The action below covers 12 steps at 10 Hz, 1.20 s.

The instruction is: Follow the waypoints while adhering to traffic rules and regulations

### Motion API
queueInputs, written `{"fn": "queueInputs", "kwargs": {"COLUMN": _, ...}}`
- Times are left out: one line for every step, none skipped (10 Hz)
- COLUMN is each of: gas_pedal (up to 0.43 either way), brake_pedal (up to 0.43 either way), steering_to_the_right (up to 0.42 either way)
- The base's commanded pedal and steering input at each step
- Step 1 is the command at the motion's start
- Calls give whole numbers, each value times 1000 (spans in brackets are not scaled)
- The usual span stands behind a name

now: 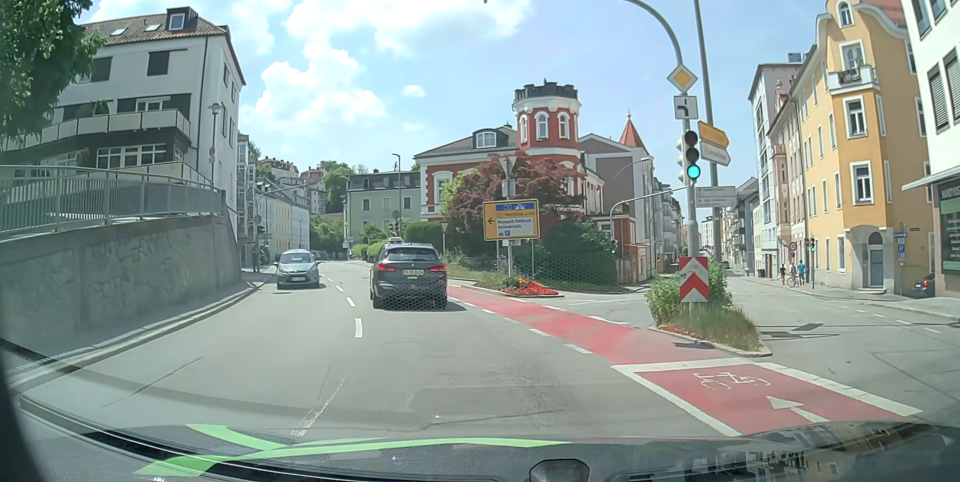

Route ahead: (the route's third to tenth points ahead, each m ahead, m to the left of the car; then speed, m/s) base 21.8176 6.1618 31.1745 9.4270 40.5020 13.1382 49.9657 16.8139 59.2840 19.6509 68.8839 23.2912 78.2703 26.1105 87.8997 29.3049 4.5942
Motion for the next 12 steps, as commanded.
{"fn": "queueInputs", "kwargs": {"gas_pedal": 228, "brake_pedal": 0, "steering_to_the_right": -70}}
{"fn": "queueInputs", "kwargs": {"gas_pedal": 220, "brake_pedal": 0, "steering_to_the_right": -73}}
{"fn": "queueInputs", "kwargs": {"gas_pedal": 220, "brake_pedal": 0, "steering_to_the_right": -77}}
{"fn": "queueInputs", "kwargs": {"gas_pedal": 209, "brake_pedal": 0, "steering_to_the_right": -83}}
{"fn": "queueInputs", "kwargs": {"gas_pedal": 209, "brake_pedal": 0, "steering_to_the_right": -85}}
{"fn": "queueInputs", "kwargs": {"gas_pedal": 209, "brake_pedal": 0, "steering_to_the_right": -85}}
{"fn": "queueInputs", "kwargs": {"gas_pedal": 209, "brake_pedal": 0, "steering_to_the_right": -86}}
{"fn": "queueInputs", "kwargs": {"gas_pedal": 197, "brake_pedal": 0, "steering_to_the_right": -89}}
{"fn": "queueInputs", "kwargs": {"gas_pedal": 197, "brake_pedal": 0, "steering_to_the_right": -94}}
{"fn": "queueInputs", "kwargs": {"gas_pedal": 177, "brake_pedal": 0, "steering_to_the_right": -96}}
{"fn": "queueInputs", "kwargs": {"gas_pedal": 177, "brake_pedal": 0, "steering_to_the_right": -99}}
{"fn": "queueInputs", "kwargs": {"gas_pedal": 169, "brake_pedal": 0, "steering_to_the_right": -99}}
